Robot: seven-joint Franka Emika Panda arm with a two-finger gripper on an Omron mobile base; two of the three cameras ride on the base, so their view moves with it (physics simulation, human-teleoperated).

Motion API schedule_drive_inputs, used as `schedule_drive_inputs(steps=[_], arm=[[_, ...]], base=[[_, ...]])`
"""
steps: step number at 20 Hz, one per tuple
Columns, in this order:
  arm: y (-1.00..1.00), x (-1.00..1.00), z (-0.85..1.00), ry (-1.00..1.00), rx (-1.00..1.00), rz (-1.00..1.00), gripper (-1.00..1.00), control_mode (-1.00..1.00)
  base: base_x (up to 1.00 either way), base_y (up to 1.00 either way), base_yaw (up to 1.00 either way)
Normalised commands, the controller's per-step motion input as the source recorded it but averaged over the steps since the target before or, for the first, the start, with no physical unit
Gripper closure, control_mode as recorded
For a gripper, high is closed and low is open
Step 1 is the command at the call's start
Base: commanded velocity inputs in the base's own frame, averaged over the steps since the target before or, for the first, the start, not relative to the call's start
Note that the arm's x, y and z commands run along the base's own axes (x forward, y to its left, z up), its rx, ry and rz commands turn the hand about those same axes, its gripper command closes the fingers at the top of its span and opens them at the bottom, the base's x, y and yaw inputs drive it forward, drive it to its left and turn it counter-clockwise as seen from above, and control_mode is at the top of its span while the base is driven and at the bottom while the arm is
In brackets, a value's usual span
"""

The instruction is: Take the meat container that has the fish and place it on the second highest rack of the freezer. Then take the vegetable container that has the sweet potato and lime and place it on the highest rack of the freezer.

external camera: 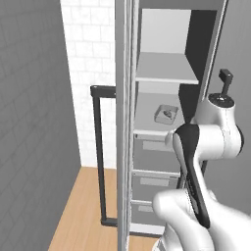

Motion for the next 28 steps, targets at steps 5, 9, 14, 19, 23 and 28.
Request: schedule_drive_inputs(steps=[5,9,14,19,23,28], arm=[[-0.32,-0.45,0.44,0.00,0.00,0.21,-1.00,-1.00],[-0.03,-0.19,0.49,0.00,0.00,0.06,-1.00,-1.00],[0.01,-0.35,0.35,0.00,-0.13,0.01,-1.00,-1.00],[0.03,-0.19,0.31,0.00,-0.12,0.00,-1.00,-1.00],[0.00,-0.03,0.09,0.00,0.01,-0.02,-1.00,-1.00],[0.05,-0.09,-0.01,0.00,0.07,-0.07,-1.00,-1.00]], base=[[0.00,0.00,0.00],[0.00,0.00,0.00],[0.00,0.00,0.00],[0.00,0.00,0.00],[0.00,0.00,0.00],[0.00,0.00,0.00]])
